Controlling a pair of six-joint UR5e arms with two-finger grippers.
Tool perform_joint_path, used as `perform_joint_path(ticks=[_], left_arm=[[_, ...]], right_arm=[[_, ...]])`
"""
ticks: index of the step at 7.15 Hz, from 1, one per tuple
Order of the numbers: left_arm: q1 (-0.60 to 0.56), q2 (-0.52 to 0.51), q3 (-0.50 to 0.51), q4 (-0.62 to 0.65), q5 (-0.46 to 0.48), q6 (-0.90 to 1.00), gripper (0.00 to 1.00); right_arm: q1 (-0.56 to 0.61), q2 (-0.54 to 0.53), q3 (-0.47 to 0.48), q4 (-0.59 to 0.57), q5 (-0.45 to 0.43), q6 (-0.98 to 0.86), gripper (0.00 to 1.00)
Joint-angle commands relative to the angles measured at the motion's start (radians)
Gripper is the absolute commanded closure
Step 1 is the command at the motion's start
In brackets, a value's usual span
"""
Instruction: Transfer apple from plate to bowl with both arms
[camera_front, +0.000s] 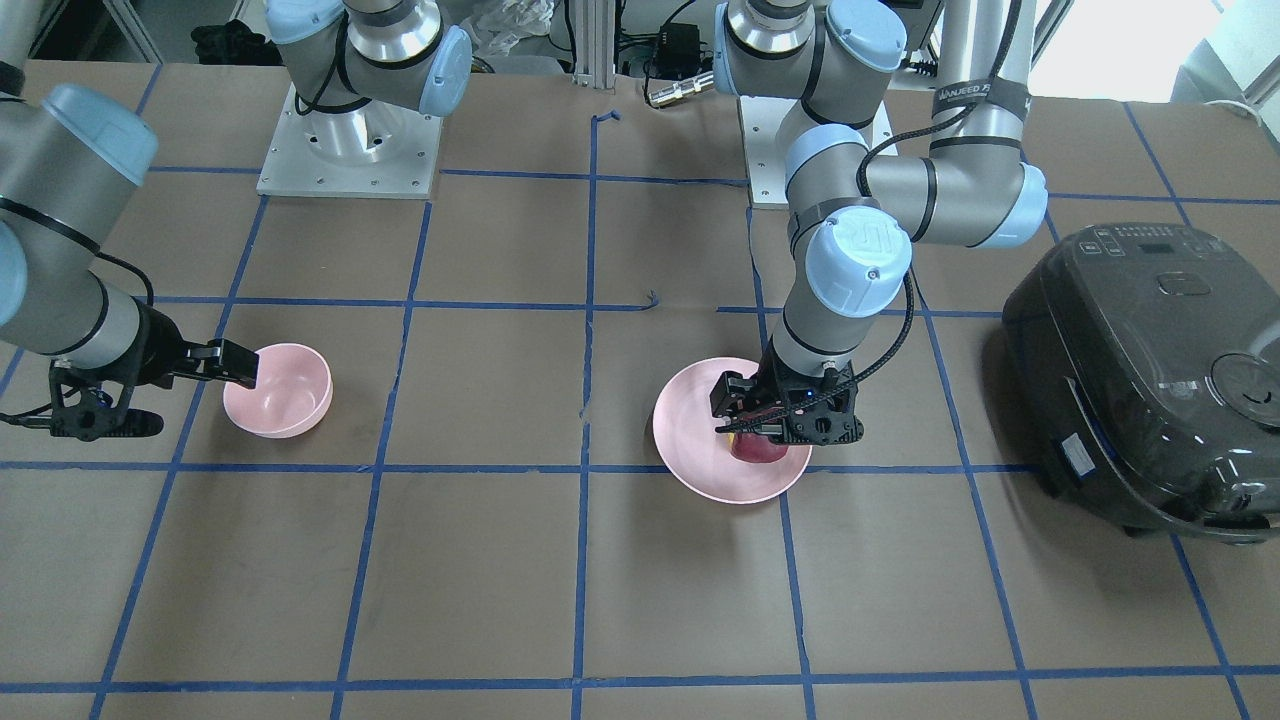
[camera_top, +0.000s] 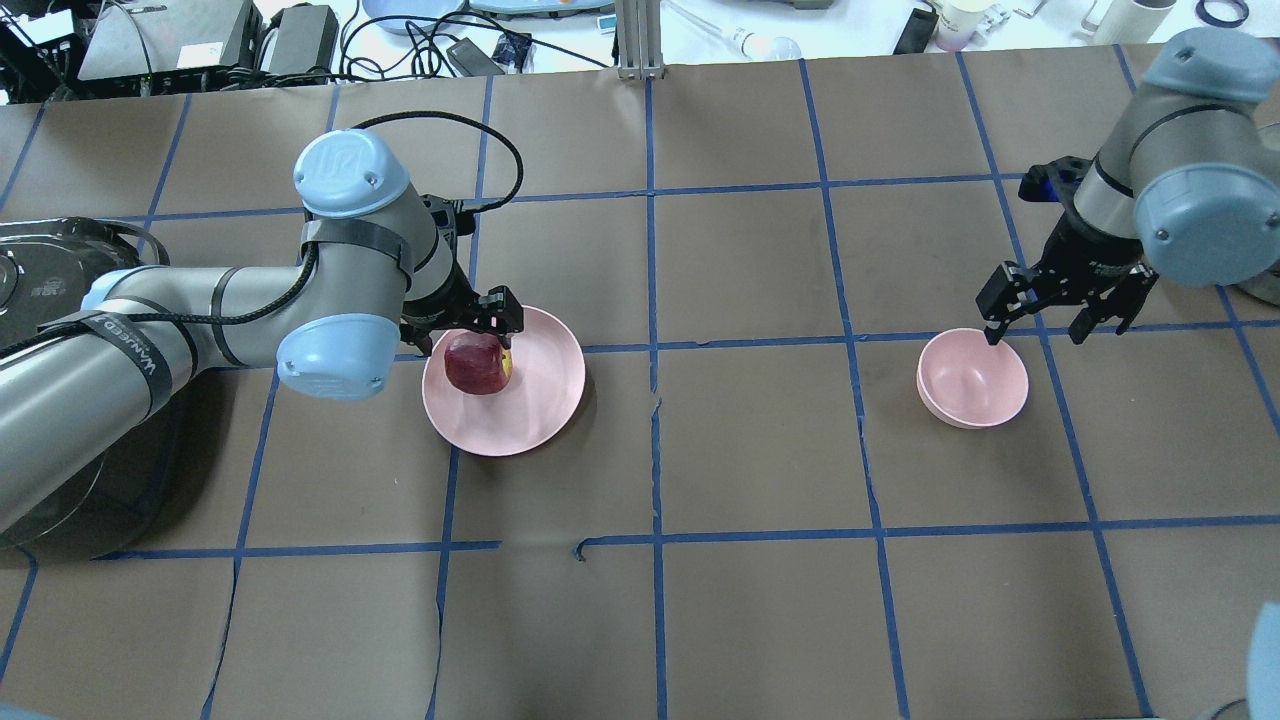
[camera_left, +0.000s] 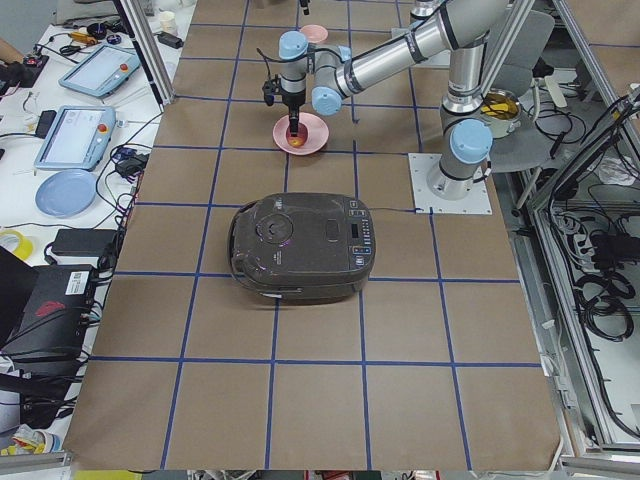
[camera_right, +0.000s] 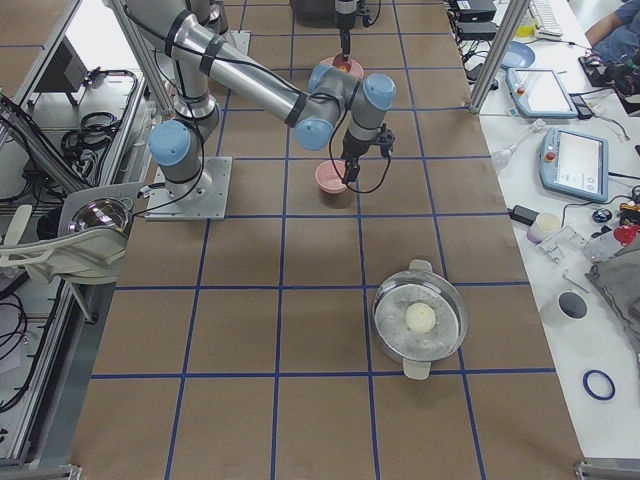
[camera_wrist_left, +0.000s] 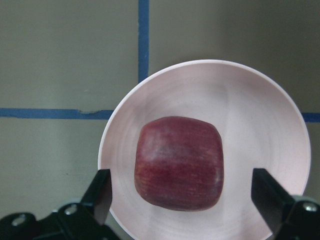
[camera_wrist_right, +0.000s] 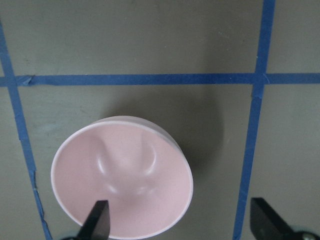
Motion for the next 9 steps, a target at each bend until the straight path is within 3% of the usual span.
perform_joint_path(ticks=[1, 2, 3, 4, 5, 9], left_arm=[[-0.002, -0.037, -0.001, 0.002, 0.001, -0.003, 0.01], [-0.003, -0.049, -0.001, 0.002, 0.001, -0.003, 0.07], [-0.003, -0.060, 0.001, 0.004, 0.001, 0.002, 0.20], [-0.005, -0.063, 0.001, 0.017, 0.001, 0.002, 0.33], [-0.006, -0.063, 0.003, 0.017, 0.001, 0.005, 0.44], [-0.017, -0.010, 0.007, 0.021, 0.027, 0.005, 0.75]], right_arm=[[-0.003, 0.088, 0.029, -0.060, -0.007, -0.005, 0.00], [-0.003, 0.098, 0.029, -0.059, -0.007, -0.006, 0.17], [-0.003, 0.103, 0.029, -0.059, -0.007, -0.005, 0.60], [-0.003, 0.103, 0.029, -0.057, -0.006, 0.002, 0.92], [-0.003, 0.100, 0.029, -0.048, 0.002, 0.009, 1.00], [0.009, 0.075, 0.011, -0.012, 0.007, 0.012, 1.00]])
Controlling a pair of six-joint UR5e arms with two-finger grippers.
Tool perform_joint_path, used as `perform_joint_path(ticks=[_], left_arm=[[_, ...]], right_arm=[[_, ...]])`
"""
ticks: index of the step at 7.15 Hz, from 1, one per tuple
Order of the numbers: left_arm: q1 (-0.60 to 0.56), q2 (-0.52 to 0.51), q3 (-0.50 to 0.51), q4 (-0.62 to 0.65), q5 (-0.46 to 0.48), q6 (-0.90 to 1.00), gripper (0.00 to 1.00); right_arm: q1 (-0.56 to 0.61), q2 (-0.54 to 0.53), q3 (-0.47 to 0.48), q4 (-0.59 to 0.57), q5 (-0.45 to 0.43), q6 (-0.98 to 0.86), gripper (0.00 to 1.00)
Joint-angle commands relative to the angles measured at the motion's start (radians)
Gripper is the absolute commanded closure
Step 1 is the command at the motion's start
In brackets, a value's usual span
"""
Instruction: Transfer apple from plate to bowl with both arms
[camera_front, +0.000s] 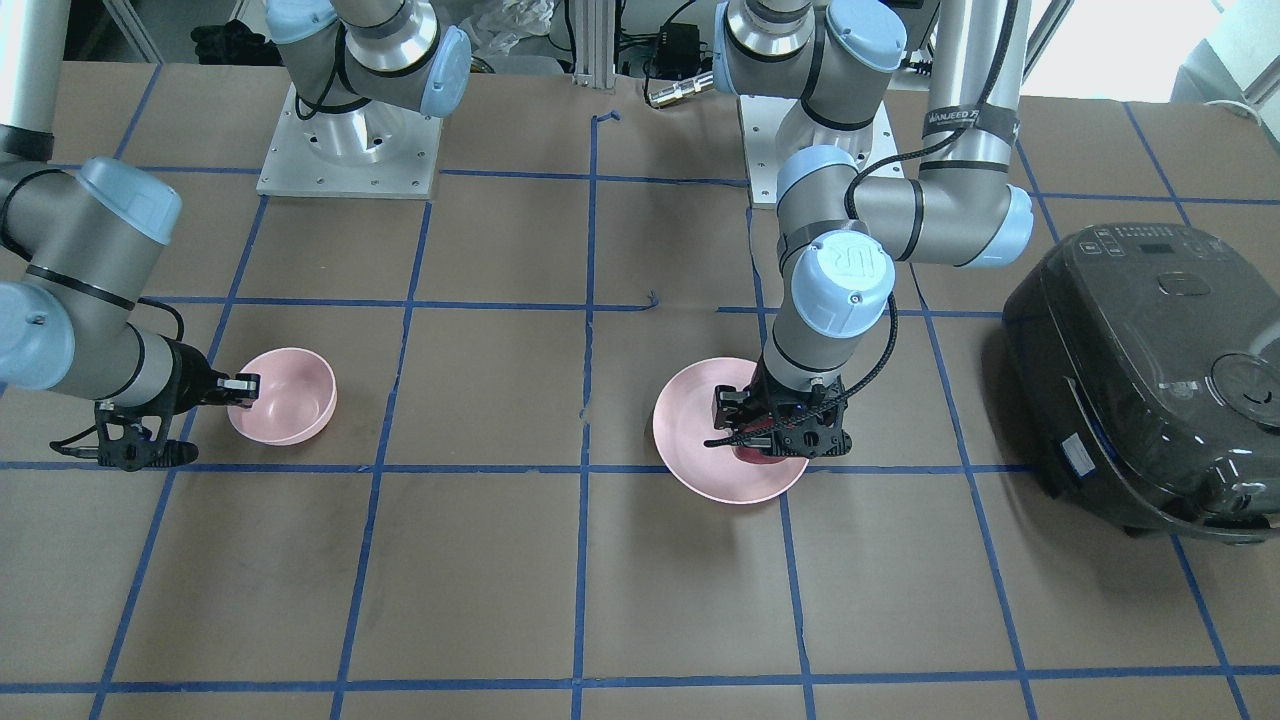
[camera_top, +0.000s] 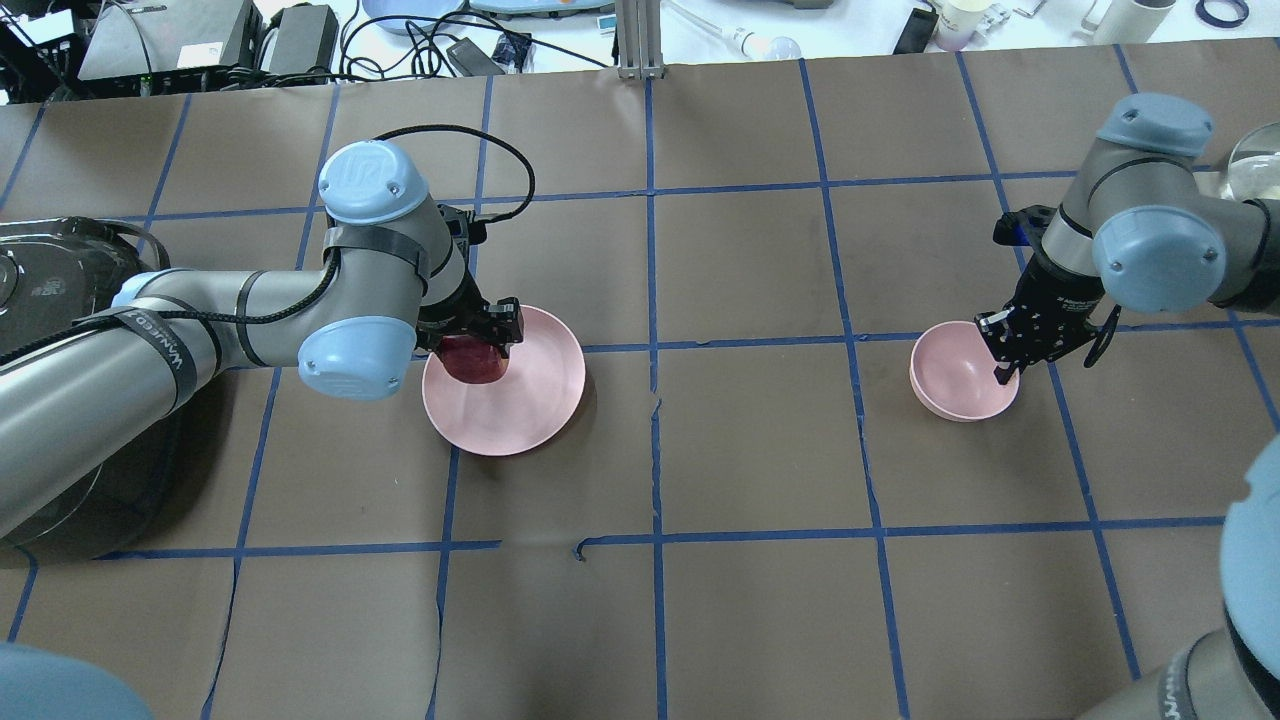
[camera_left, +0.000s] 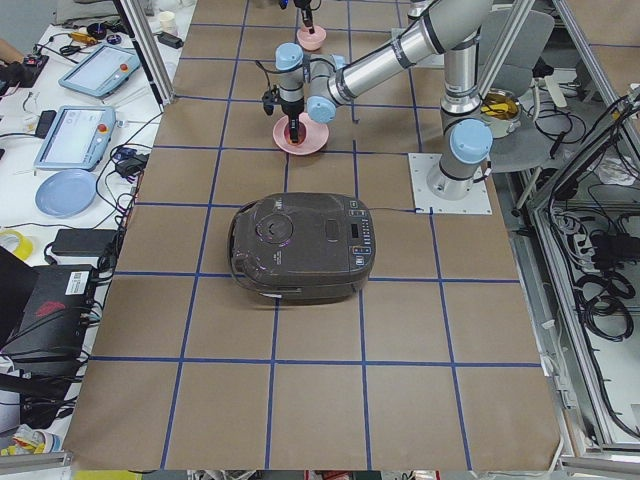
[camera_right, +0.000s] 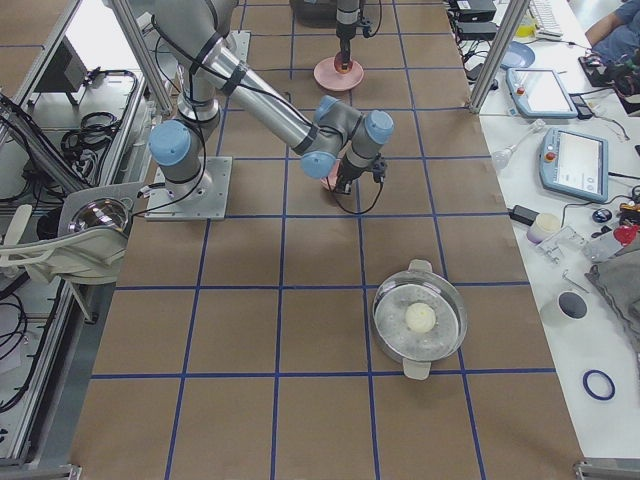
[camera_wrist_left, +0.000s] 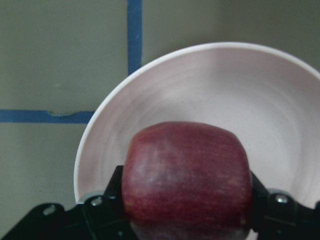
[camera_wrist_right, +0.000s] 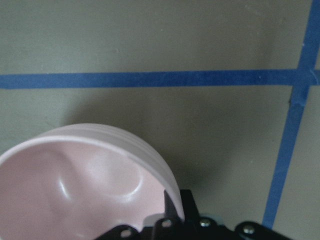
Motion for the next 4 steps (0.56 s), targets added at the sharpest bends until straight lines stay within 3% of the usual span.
perform_joint_path(ticks=[1, 4], left_arm=[[-0.004, 0.032, 0.002, -0.001, 0.030, 0.003, 0.83], [-0.002, 0.057, 0.013, -0.014, 0.063, 0.010, 0.86]], right_arm=[[0.049, -0.054, -0.014, 0.063, 0.065, 0.036, 1.00], [0.300, -0.116, -0.005, 0.091, 0.148, 0.184, 1.00]])
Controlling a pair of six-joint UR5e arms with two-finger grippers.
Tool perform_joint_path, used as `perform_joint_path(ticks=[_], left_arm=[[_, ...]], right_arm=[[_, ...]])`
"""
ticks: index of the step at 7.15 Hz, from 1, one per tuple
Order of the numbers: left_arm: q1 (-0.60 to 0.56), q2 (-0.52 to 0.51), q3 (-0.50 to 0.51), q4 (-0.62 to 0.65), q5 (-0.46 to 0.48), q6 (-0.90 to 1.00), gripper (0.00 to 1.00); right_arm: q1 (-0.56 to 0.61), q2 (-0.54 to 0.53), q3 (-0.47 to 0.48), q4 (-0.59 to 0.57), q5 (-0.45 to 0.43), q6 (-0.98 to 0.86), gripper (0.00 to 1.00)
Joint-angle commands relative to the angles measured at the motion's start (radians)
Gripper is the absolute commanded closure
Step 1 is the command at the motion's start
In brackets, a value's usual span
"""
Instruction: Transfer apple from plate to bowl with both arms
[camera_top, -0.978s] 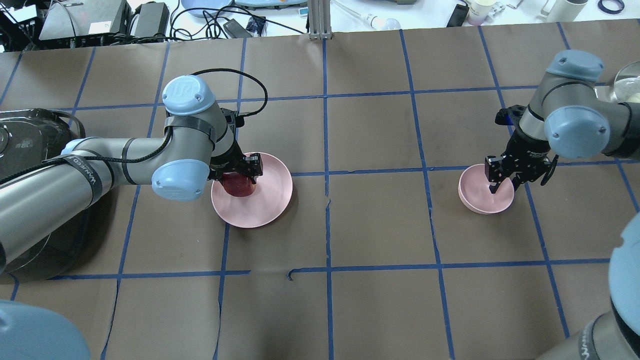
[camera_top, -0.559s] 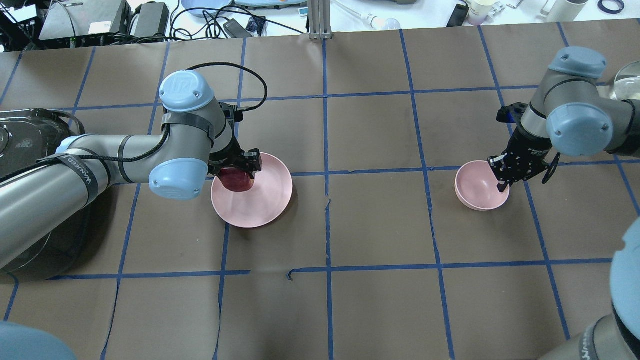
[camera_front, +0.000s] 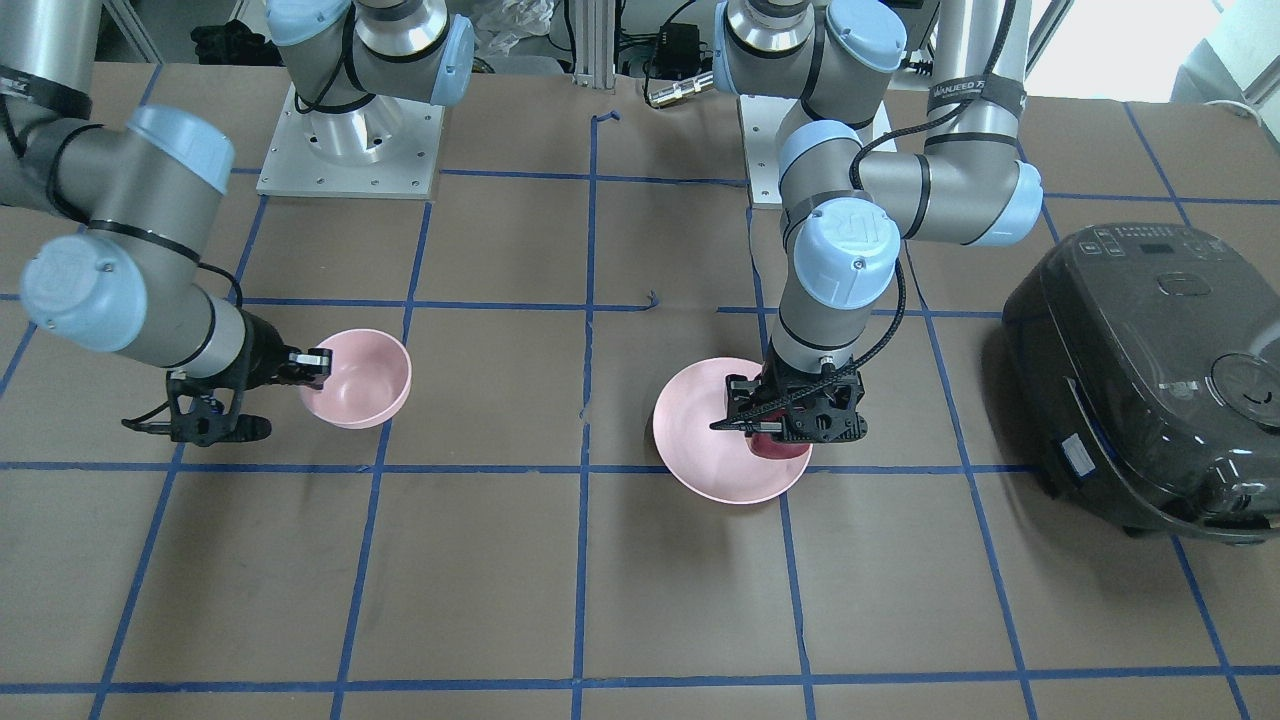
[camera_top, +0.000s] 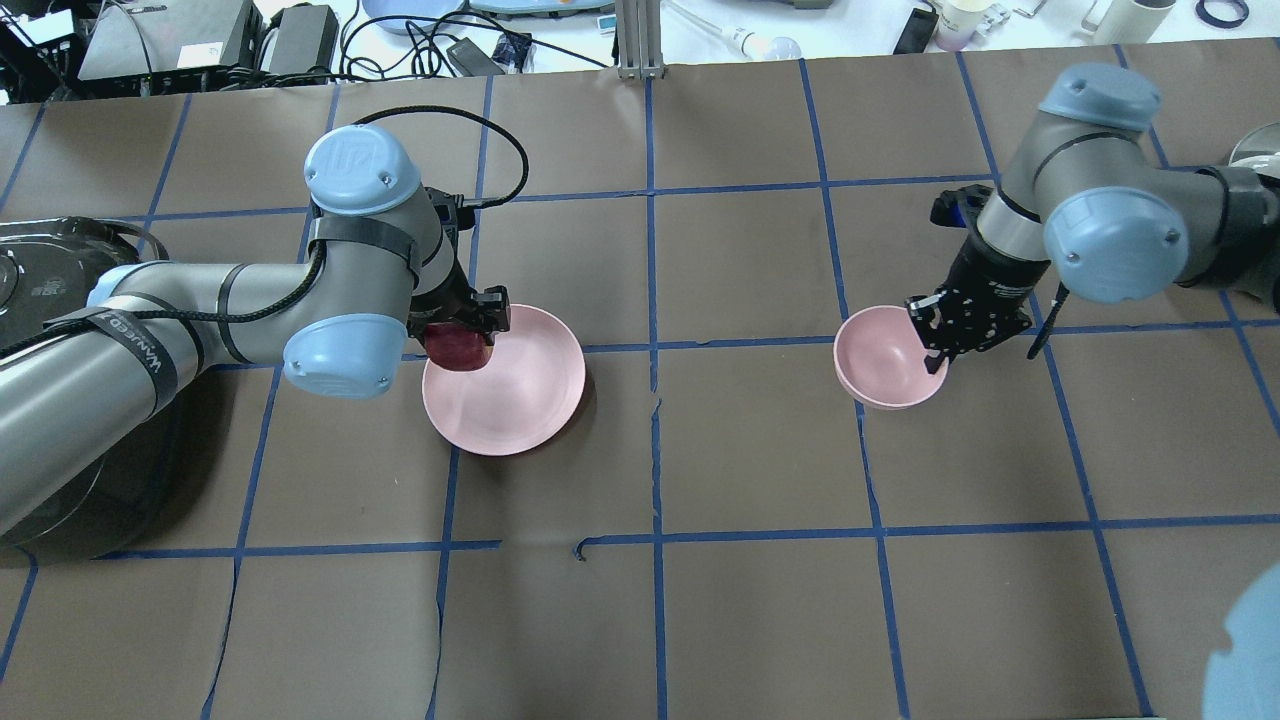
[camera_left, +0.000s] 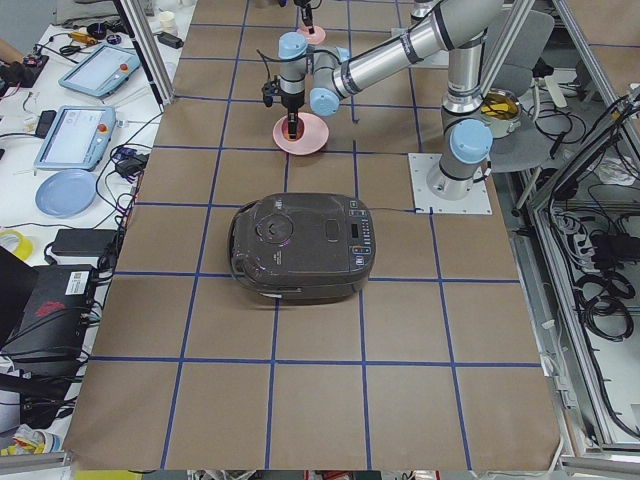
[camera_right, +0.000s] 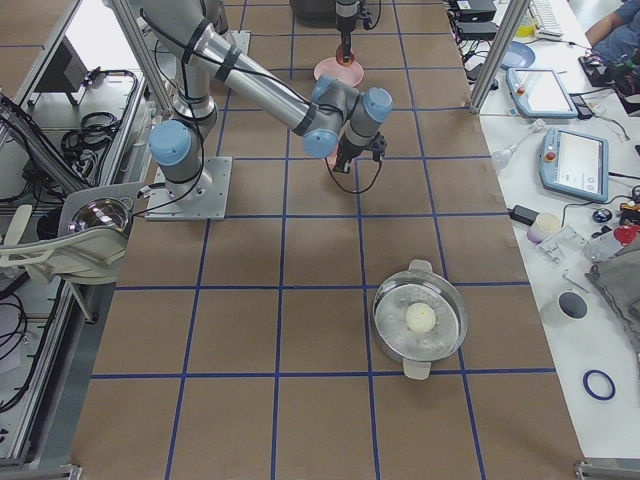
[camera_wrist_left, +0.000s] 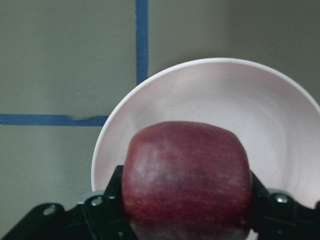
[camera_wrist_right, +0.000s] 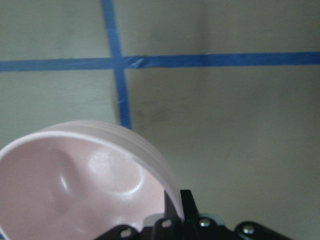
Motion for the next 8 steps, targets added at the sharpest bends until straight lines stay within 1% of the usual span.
perform_joint_path(ticks=[1, 2, 3, 5, 6, 7, 8], left_arm=[[-0.004, 0.015, 0.022, -0.008, 0.002, 0.005, 0.87], [-0.008, 0.021, 0.029, -0.028, 0.002, 0.004, 0.87], [-0.016, 0.021, 0.032, -0.030, -0.004, 0.002, 0.87], [-0.092, 0.023, 0.063, -0.030, -0.009, -0.010, 0.87], [-0.105, 0.015, 0.068, -0.030, -0.013, -0.013, 0.88], [-0.113, 0.020, 0.068, -0.030, -0.039, -0.015, 0.88], [-0.128, 0.021, 0.069, -0.027, -0.046, -0.033, 0.88]], right_arm=[[0.164, -0.007, 0.015, -0.009, 0.031, 0.061, 1.00], [0.169, 0.012, 0.041, -0.026, 0.108, 0.053, 1.00], [0.168, 0.030, 0.070, -0.094, 0.120, 0.053, 1.00], [0.168, 0.033, 0.116, -0.161, 0.116, 0.050, 1.00], [0.168, 0.038, 0.122, -0.176, 0.109, 0.049, 1.00], [0.165, 0.044, 0.122, -0.184, 0.085, 0.047, 1.00], [0.165, 0.044, 0.122, -0.184, 0.074, 0.055, 0.44]])
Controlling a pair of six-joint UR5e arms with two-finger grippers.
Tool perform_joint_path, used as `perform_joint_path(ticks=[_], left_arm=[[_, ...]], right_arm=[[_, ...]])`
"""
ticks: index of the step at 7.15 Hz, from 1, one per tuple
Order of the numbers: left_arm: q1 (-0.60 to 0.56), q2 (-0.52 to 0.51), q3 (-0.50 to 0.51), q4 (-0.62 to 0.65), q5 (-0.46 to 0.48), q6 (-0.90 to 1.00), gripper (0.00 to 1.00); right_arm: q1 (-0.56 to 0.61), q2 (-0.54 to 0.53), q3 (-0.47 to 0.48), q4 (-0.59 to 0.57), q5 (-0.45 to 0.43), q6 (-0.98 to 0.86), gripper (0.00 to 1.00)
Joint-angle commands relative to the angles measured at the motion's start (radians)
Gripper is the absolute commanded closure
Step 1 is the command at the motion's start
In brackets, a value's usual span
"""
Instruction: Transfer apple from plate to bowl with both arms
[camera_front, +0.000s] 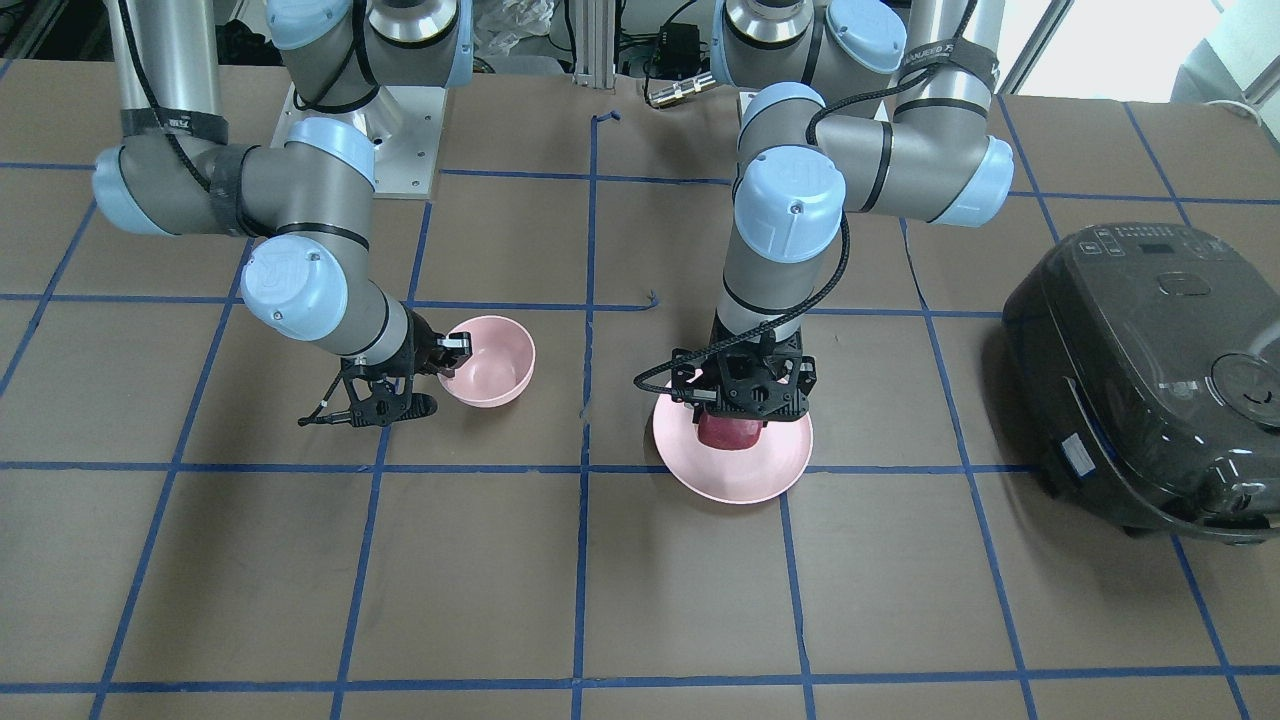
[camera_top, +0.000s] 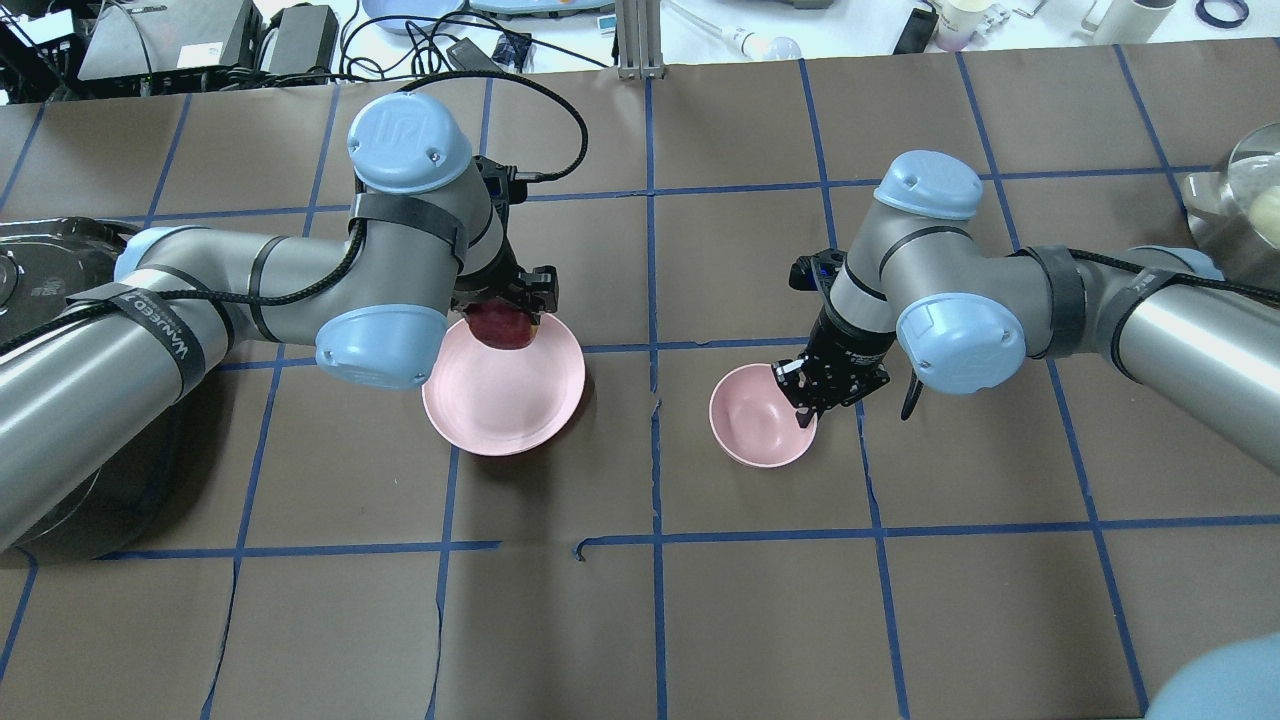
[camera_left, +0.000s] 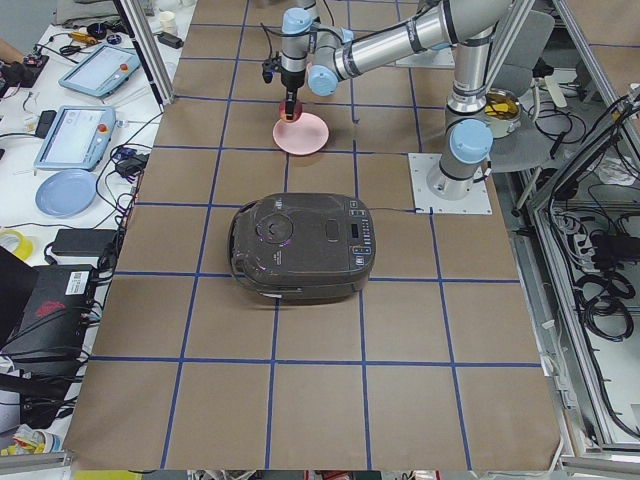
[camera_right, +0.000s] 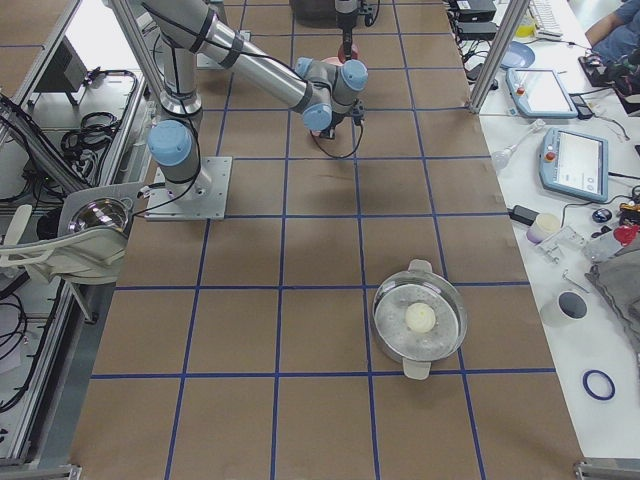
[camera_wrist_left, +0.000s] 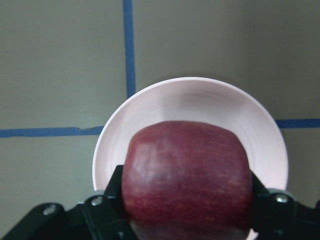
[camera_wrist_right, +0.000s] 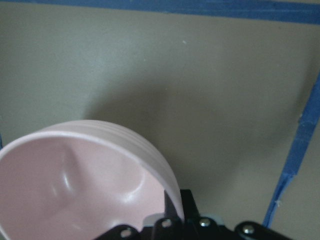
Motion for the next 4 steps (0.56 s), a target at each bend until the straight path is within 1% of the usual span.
perform_joint_path(ticks=[1, 2, 3, 4], left_arm=[[-0.034, 0.002, 0.019, 0.004, -0.016, -0.026, 0.88], [-0.045, 0.006, 0.035, 0.001, -0.039, -0.051, 0.87], [-0.065, 0.002, 0.039, 0.001, -0.046, -0.104, 0.87], [-0.111, 0.003, 0.042, 0.002, -0.046, -0.165, 0.87]], right_arm=[[-0.006, -0.006, -0.006, -0.008, -0.018, 0.010, 0.00], [-0.016, -0.012, -0.010, -0.004, -0.019, 0.020, 0.00], [-0.030, -0.041, -0.041, 0.013, -0.024, 0.019, 0.00], [-0.068, -0.078, -0.099, 0.071, -0.049, 0.014, 0.00]])
